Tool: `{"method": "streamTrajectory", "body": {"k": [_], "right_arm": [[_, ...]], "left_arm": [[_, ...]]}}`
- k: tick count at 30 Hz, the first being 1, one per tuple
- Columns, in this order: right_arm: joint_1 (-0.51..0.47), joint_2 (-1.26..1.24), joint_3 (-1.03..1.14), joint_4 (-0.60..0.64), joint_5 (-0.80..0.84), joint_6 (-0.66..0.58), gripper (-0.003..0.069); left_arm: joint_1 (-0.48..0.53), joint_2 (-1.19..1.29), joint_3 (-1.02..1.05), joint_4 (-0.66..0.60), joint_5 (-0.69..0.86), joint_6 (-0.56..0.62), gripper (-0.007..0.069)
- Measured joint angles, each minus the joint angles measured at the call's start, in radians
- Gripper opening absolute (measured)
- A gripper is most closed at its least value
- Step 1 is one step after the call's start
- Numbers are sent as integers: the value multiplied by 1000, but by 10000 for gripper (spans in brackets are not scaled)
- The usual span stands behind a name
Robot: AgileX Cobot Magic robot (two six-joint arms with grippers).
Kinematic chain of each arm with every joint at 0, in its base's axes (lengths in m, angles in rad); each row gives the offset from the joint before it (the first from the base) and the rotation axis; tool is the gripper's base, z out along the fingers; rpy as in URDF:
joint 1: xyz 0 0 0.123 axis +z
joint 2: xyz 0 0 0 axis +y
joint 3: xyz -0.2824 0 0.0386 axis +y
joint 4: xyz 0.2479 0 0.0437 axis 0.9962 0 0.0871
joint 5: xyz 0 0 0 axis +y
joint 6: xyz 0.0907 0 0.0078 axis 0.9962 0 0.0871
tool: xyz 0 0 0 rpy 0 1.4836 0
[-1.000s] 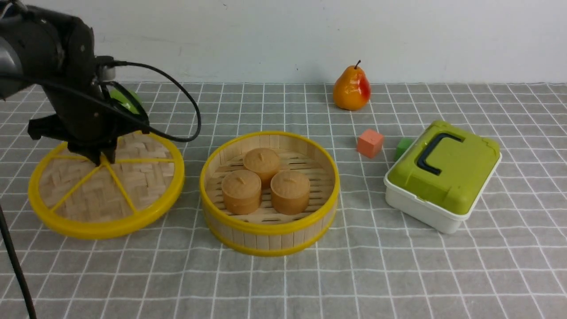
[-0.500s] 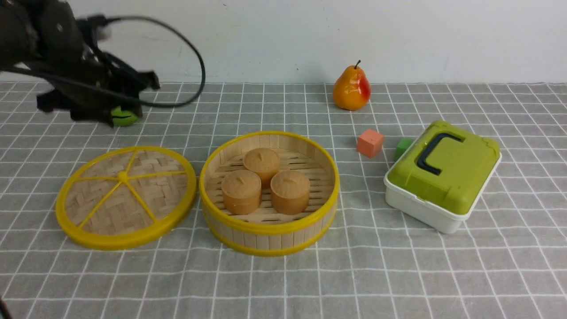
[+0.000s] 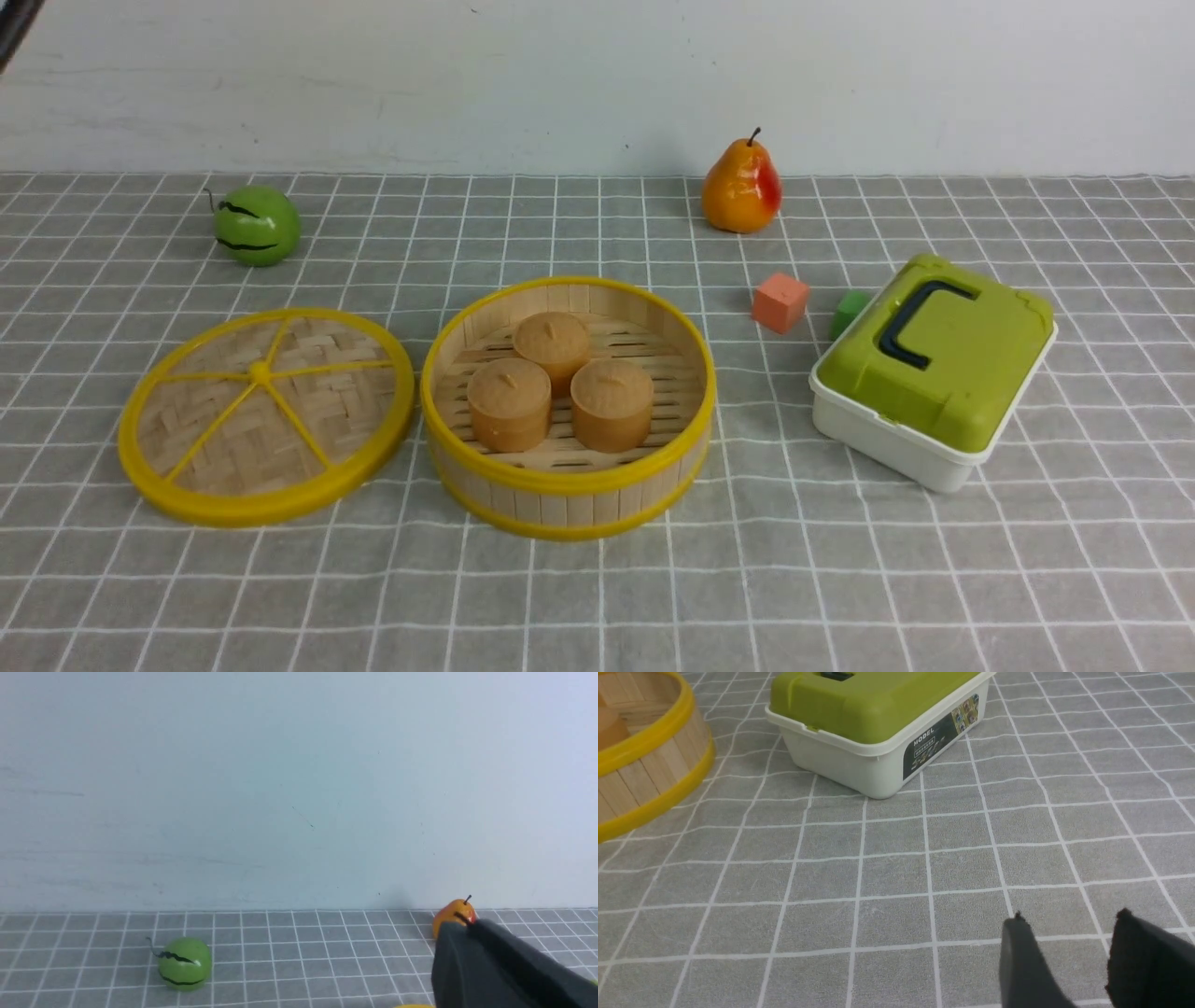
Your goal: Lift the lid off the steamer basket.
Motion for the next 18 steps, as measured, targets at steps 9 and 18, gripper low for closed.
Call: {"method": "streamTrajectory", "body": {"k": [9, 18], "right_arm": [[0, 0, 0, 0, 0, 0, 241], [0, 0, 0, 0, 0, 0, 241]], "left_arm": [[0, -501, 693, 47, -229, 0, -13], [0, -708, 1122, 37, -349, -48, -13]]}}
